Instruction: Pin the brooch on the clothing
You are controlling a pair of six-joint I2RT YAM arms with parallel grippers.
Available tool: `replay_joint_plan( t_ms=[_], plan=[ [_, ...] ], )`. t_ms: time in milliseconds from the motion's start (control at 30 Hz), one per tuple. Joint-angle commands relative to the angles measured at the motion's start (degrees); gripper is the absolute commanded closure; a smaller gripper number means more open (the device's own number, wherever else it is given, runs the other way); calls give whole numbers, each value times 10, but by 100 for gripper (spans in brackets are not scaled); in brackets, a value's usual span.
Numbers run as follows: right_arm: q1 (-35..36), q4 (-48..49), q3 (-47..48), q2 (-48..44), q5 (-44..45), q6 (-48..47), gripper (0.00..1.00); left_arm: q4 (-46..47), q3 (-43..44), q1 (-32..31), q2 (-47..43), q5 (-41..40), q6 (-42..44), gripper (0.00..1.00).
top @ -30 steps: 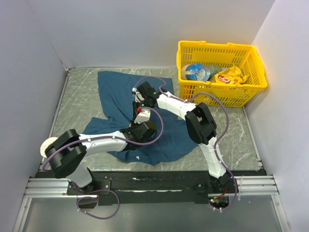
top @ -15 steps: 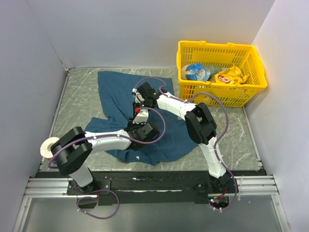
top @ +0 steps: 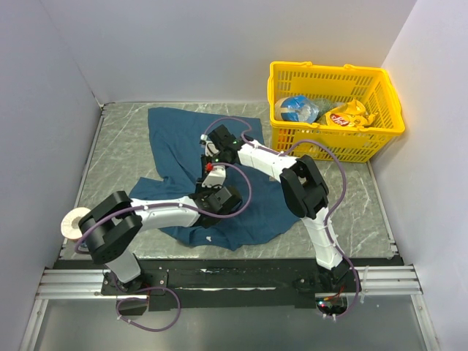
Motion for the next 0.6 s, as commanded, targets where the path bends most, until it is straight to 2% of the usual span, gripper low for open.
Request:
replay_joint_plan(
  t_ms=[0,200,400,433,500,567],
  plan=[
    [-8,-1,-10,-39,-11,3,100,5,17,-2,23,-20,0,65],
    [-9,3,-14,-41,-17,3,100,-9,20,-2,42,-21,-4,62],
    [-10,1,-14,-42,-18,2,100,21,0,2,28,-17,2,79],
    [-10,1,-14,-42,-20,1,100,24,-1,3,23,-15,2,88],
    [-10,5,-15,-42,-25,1,100,18,1,4,21,-20,-5,99],
    [-10,7,-16,-41,-30,2,100,17,3,6,20,-22,-6,99]
  ],
)
